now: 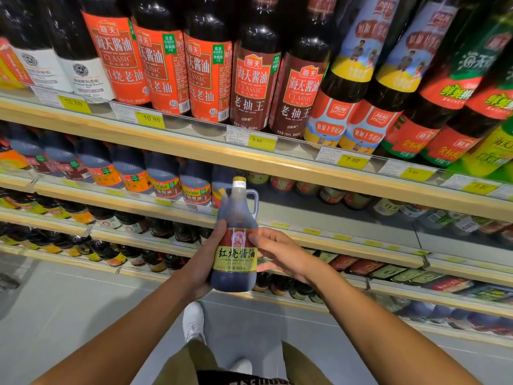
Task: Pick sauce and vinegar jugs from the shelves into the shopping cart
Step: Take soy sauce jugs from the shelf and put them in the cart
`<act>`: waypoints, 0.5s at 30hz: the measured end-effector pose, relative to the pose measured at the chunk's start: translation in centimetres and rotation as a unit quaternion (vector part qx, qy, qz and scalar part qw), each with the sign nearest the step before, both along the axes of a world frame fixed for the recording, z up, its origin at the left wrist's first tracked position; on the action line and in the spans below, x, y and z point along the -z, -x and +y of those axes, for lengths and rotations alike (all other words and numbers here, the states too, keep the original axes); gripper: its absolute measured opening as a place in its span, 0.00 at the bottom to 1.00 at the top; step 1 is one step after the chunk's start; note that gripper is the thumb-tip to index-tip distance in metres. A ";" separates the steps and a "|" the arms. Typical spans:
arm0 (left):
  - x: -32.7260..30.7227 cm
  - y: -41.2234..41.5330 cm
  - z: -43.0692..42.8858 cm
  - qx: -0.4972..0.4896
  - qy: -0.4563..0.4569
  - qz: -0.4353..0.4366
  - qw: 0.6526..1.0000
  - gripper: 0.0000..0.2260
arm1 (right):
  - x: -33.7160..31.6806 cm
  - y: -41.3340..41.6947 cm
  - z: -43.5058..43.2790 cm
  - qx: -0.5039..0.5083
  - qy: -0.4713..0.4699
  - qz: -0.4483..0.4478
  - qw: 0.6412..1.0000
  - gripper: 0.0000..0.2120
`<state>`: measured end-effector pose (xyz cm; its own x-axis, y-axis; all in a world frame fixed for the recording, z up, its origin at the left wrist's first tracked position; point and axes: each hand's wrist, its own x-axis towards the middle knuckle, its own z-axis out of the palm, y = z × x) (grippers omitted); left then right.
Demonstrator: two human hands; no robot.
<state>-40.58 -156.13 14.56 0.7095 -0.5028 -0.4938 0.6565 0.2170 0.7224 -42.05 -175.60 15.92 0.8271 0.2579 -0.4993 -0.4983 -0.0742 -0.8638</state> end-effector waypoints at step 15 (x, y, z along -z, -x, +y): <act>0.1 -4.9 -1.6 0.075 -0.100 -0.101 0.987 0.30 | 1.0 -2.8 -1.2 0.079 0.020 -0.020 0.996 0.18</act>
<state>-35.68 -157.77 14.48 0.7281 -0.5173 -0.4497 0.5086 -0.0321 0.8604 -39.21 -176.77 14.88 0.8757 0.1043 -0.4715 -0.4709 -0.0318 -0.8816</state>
